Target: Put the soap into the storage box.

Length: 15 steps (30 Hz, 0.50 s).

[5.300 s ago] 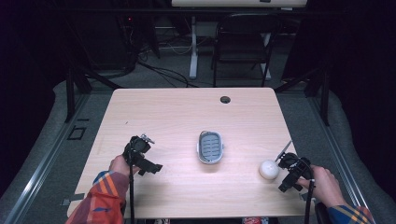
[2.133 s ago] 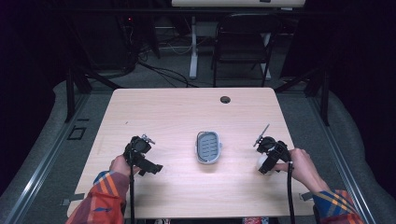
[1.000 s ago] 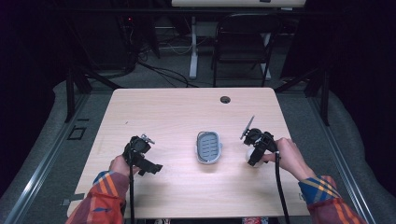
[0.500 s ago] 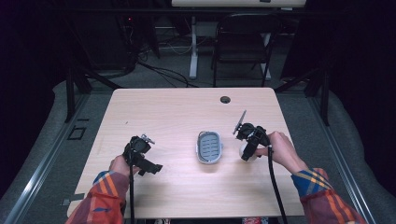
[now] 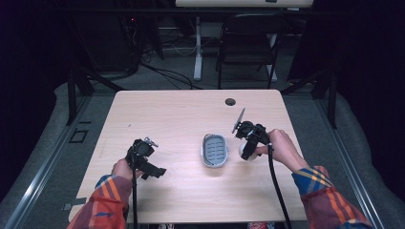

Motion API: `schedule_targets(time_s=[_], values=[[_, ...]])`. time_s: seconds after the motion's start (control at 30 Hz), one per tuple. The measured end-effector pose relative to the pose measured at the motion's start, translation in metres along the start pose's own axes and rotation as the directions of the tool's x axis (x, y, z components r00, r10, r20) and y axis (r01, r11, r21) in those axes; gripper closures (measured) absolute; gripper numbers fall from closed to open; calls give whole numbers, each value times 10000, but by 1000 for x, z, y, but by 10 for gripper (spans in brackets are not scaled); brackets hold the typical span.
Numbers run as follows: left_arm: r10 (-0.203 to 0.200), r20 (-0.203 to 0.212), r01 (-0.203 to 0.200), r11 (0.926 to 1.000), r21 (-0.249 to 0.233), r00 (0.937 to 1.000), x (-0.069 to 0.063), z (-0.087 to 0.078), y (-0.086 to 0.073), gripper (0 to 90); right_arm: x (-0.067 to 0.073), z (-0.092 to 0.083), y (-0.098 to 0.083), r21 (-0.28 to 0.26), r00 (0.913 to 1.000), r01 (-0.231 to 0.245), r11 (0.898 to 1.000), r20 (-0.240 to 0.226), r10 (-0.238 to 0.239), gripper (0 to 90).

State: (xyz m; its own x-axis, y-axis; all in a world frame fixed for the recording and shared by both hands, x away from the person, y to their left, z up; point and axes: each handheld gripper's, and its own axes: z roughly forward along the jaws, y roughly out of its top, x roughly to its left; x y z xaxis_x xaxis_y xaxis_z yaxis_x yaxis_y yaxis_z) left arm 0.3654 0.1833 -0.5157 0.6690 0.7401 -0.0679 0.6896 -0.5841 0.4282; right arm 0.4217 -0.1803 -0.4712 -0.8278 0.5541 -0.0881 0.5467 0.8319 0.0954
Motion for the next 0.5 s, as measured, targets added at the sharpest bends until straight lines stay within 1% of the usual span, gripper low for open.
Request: schedule_targets(time_s=[0.17,0.27,0.5], values=[[25,-1,-25,10000,10,10000,0,0,0,1,1,-2,4,-147,10000,-32,9999,2,32,242],[18,-5,-18,10000,9,10000,0,0,0,1,1,-5,8,-62,10000,71,10000,8,-71,242],[51,-40,-51,10000,58,10000,-1,0,0,1,3,-7,17,-234,9999,164,9996,-3,-164,242]])
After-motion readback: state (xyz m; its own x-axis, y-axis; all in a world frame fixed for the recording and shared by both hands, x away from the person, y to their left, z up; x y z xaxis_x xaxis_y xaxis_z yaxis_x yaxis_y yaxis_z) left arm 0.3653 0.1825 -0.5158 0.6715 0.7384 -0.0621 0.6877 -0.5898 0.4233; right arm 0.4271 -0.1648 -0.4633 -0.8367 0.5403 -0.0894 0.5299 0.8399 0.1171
